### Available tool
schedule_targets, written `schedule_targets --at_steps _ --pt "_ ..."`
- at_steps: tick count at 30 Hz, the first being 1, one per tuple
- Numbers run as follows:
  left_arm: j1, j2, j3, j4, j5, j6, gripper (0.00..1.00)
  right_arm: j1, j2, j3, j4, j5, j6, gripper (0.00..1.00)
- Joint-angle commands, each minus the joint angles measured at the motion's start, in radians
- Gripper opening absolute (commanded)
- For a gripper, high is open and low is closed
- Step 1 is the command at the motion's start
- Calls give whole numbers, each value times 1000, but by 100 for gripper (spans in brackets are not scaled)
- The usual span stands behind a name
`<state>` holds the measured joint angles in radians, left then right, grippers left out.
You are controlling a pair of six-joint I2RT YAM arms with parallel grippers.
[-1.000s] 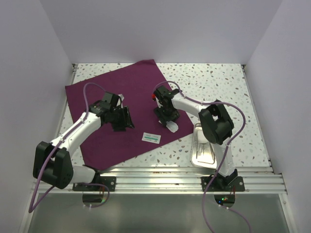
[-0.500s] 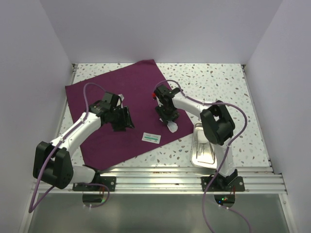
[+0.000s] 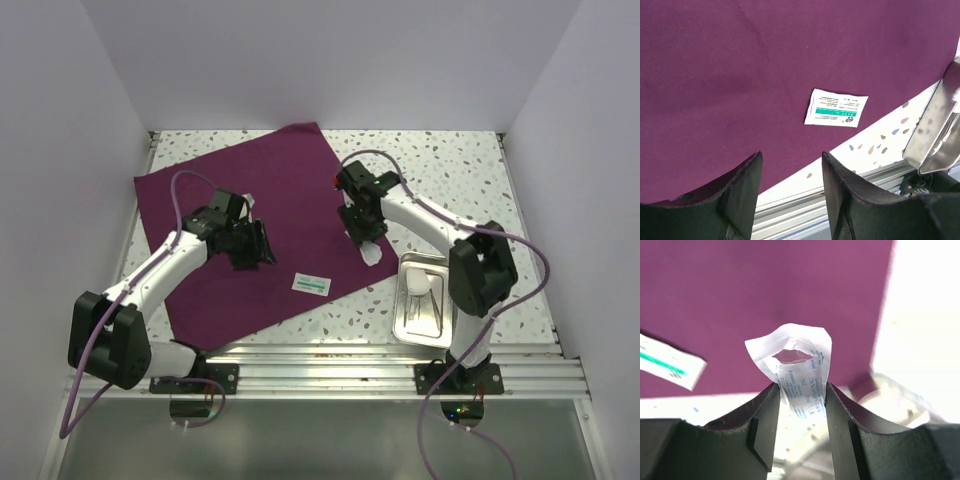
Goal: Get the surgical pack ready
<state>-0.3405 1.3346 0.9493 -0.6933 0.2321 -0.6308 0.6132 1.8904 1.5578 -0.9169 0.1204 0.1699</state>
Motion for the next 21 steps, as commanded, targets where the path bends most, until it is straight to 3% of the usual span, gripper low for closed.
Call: schedule_targets --at_steps 1,5,8,17,19,20,21 --pt "14 -12 14 29 9 36 55 -85 -178 -86 -97 47 55 44" --pt "15 -5 13 34 15 37 55 -246 -339 -232 -170 52 95 45" --pt "15 6 14 44 26 37 55 -300 -448 -362 -209 30 135 45" --pt "15 26 34 45 58 31 55 -314 -566 -639 -206 -117 293 46" --pt "17 12 28 40 53 33 55 -314 -574 -660 -189 -113 302 54" --pt "17 8 19 40 53 31 55 -316 -568 -654 -186 -110 298 69" --pt "15 3 14 41 52 29 55 -314 -559 -644 -183 -104 283 73"
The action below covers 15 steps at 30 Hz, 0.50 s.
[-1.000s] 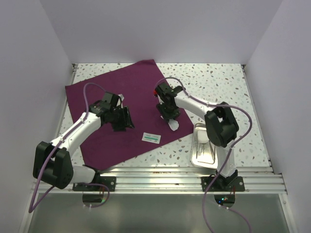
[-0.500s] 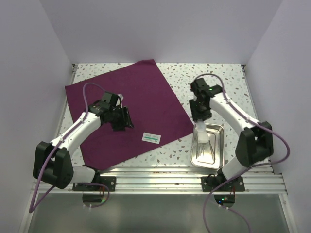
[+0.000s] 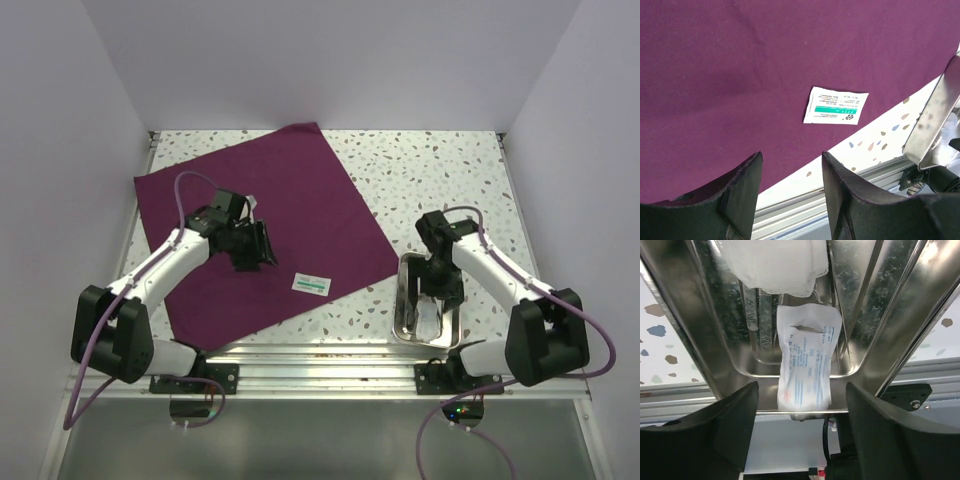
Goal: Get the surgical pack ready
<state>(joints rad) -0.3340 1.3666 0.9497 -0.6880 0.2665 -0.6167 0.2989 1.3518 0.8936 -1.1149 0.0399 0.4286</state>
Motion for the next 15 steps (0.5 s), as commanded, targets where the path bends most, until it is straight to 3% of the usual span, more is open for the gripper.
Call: schedule_targets --at_steps 1,2,8,15 --pt "9 -35 8 38 17 15 55 2 -11 59 26 -29 13 77" --pt "9 -38 -5 39 19 12 55 12 -2 86 29 -29 1 83" --pt "9 -67 -38 58 33 -14 55 164 151 359 13 75 -80 83" --pt "10 -116 -42 33 -1 -32 55 327 366 567 167 -64 -217 78"
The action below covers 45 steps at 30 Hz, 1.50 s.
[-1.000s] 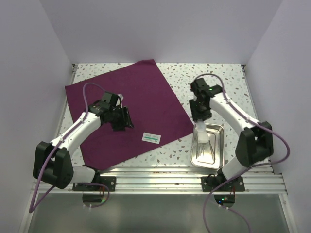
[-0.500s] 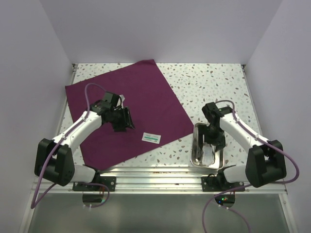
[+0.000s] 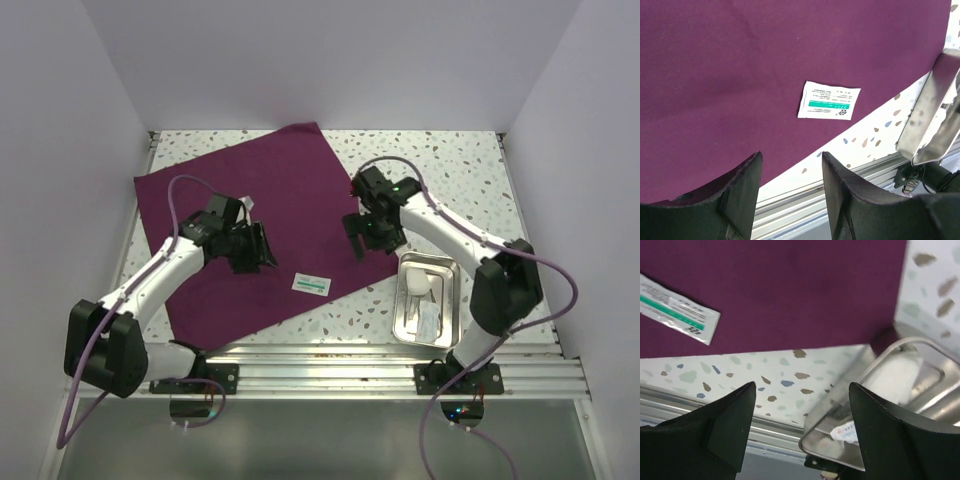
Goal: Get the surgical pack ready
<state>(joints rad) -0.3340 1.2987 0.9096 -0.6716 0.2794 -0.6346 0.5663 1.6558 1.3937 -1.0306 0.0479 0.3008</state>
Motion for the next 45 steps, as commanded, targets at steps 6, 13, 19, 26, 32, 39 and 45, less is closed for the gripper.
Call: schedule_targets --at_steps 6,13,19,26,32,39,45 --pt "10 -91 -14 -5 -32 -25 55 190 277 200 145 -154 -225 84" --pt "10 -179 -26 -49 -120 -45 55 305 423 315 156 -157 -288 90" --pt "10 -240 -35 -75 -169 -62 55 346 502 363 152 -137 -296 91" --pt "10 -248 -38 -89 -167 -60 55 357 562 395 126 -77 -331 88" --pt "10 -243 -43 -85 -158 -59 55 357 573 378 135 -60 -325 79" --pt "10 -240 -41 -80 -158 -56 54 359 562 354 144 -16 -308 65" --pt "10 -236 -43 -79 -155 -50 54 359 527 314 168 46 -238 52"
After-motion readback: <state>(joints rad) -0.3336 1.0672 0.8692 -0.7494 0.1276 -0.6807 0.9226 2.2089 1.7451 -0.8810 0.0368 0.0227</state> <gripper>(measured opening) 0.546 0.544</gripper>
